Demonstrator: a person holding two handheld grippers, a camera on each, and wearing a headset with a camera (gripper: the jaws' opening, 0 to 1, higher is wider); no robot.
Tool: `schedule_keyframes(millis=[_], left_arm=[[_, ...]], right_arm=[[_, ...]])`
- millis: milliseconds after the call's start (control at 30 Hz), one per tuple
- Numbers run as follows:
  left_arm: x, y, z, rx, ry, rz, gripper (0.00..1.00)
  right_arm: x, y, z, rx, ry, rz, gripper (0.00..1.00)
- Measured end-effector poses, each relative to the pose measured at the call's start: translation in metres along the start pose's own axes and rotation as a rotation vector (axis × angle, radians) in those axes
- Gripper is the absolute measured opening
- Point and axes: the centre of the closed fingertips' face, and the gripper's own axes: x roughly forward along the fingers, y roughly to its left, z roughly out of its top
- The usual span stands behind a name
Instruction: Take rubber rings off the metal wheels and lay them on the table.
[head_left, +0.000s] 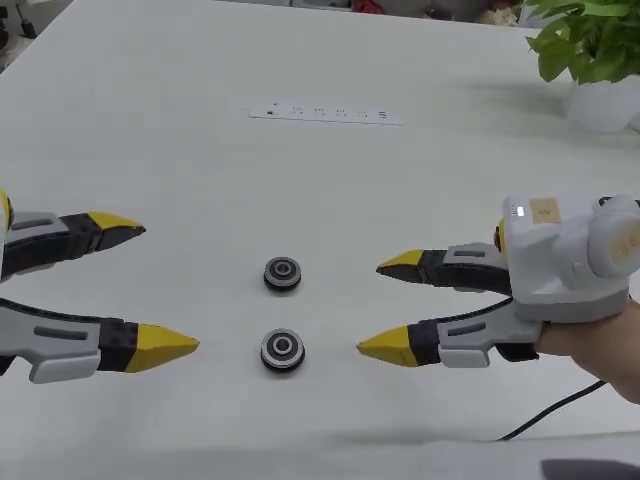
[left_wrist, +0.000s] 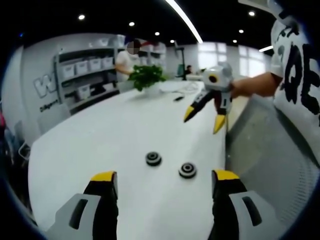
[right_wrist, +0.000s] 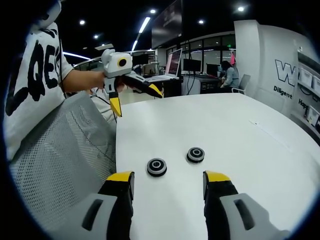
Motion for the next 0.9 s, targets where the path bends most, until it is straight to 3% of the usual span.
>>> schedule_keyframes(millis=[600, 900], left_arm=[[0.008, -0.003, 0.013, 0.039, -0.003, -0.031, 0.77], [0.019, -0.005, 0.013, 0.056, 0.016, -0.064, 0.75]], right_arm=[[0.005, -0.003, 0.005, -0.017, -0.002, 0.015, 0.51], [0.009, -0.006, 0.002, -0.022, 0.013, 0.027, 0.5]])
